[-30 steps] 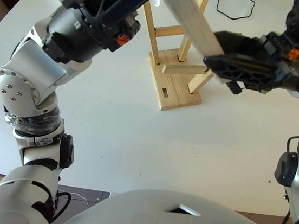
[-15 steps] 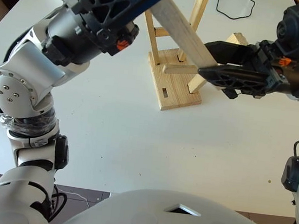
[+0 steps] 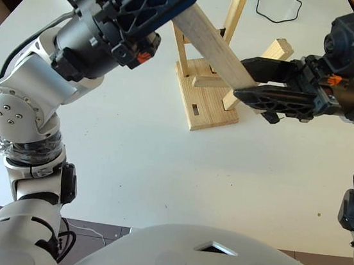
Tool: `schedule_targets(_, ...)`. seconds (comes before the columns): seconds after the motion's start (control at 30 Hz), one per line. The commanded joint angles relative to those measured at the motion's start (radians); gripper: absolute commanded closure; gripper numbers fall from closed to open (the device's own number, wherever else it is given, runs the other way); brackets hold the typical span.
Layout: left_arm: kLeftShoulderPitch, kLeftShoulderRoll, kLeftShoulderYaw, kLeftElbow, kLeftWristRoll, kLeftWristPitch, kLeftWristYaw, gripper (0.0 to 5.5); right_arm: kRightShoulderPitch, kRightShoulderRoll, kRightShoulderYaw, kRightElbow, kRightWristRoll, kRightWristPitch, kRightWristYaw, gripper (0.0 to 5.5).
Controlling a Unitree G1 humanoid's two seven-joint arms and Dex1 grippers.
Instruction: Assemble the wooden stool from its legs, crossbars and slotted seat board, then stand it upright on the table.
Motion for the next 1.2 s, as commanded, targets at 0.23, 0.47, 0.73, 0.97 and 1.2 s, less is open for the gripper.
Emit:
schedule_targets(0.23, 0.005, 0.027, 0.023, 0.029, 0.081, -0.018, -0.036, 3.41, 0.03, 0.026, 0.02, 0.003, -0.123, -0.152, 0.023, 2.37)
schedule_targets(0.47, -0.011, 0.124, 0.134, 0.125, 0.267, -0.05, -0.103, 3.46, 0.019, 0.041, -0.014, 0.047, -0.2, -0.198, -0.105, 1.43)
schedule_targets(0.73, 0.115, 0.199, 0.276, 0.274, 0.585, -0.151, -0.208, 3.46, -0.118, 0.086, -0.077, 0.34, -0.47, -0.4, -0.378, 1.43)
schedule_targets(0.97, 0.198, 0.019, 0.029, 0.399, 0.972, -0.363, -0.318, 3.46, -0.265, 0.167, -0.057, 0.704, -0.675, -0.538, -0.531, 1.43)
schedule_targets(1.2, 0.265, -0.15, -0.194, 0.403, 1.237, -0.575, -0.408, 3.46, -0.278, 0.194, -0.051, 0.96, -0.824, -0.682, -0.577, 1.43)
